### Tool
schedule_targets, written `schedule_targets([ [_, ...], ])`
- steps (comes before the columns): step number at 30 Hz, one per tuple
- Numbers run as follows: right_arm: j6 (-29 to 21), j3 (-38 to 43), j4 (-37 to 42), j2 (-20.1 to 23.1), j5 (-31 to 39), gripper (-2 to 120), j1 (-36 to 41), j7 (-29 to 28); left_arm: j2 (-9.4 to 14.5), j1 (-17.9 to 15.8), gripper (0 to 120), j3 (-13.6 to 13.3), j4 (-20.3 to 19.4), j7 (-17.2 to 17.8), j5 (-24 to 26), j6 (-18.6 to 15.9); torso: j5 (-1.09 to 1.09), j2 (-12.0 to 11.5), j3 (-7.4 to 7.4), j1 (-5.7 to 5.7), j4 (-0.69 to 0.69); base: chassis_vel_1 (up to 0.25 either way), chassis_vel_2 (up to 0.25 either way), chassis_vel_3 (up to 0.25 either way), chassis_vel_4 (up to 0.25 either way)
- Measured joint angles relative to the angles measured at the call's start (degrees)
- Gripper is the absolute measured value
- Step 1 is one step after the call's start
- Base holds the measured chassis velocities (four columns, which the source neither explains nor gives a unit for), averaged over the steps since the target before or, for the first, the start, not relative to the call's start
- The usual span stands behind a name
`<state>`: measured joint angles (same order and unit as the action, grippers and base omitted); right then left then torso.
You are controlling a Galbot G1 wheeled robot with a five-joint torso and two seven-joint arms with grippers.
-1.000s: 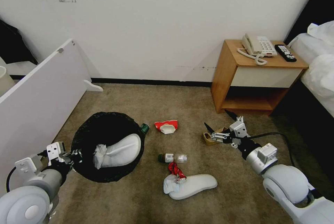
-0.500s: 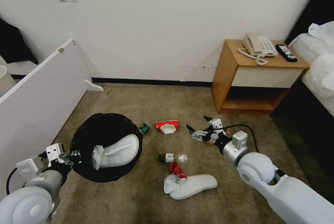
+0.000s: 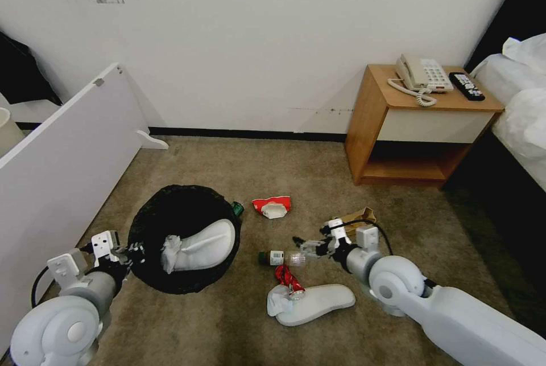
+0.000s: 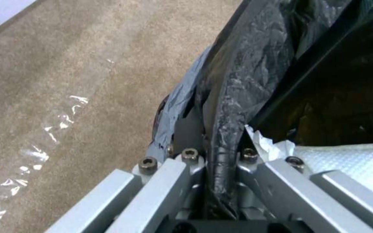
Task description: Pick up the trash bin and place the garbage on the floor into it.
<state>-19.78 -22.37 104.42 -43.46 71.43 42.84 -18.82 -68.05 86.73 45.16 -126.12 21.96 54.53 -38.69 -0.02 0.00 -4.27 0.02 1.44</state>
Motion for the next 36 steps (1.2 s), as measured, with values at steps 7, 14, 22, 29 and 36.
schedule_targets([
  [7,-2.32,-8.65,-3.64,-4.42,9.71,100,-8.06,-4.36,-0.06,0.25,1,-0.05,0.52,-1.52,-0.87,0.45,0.02,0.00,0.00,0.00,-0.02,0.000,0.000,0.000,0.000],
  [14,-3.49,-15.31,-8.50,-7.53,14.22,100,-11.40,-6.41,1.39,-0.78,1,0.42,1.06,-2.02,-0.30,0.52,0.02,0.01,0.00,0.00,0.01,0.000,0.000,0.000,0.000],
  [22,-6.07,-17.09,-10.39,-7.66,21.84,100,-12.65,-8.80,1.46,0.07,1,1.15,0.96,-3.09,-0.19,0.74,0.02,0.00,0.01,0.00,-0.01,0.000,0.000,0.000,0.000],
  [29,-6.16,-15.78,-12.76,-7.19,22.58,100,-10.98,-9.54,1.13,0.61,1,1.16,0.62,-3.49,-0.91,0.97,0.02,0.00,0.01,0.00,0.00,0.000,0.000,0.000,0.000],
  [36,-5.95,-15.25,-13.38,-7.02,21.10,100,-10.49,-9.34,0.82,1.03,1,1.05,0.27,-3.66,-1.65,1.11,0.02,0.00,0.01,0.00,-0.01,0.000,0.000,0.000,0.000],
])
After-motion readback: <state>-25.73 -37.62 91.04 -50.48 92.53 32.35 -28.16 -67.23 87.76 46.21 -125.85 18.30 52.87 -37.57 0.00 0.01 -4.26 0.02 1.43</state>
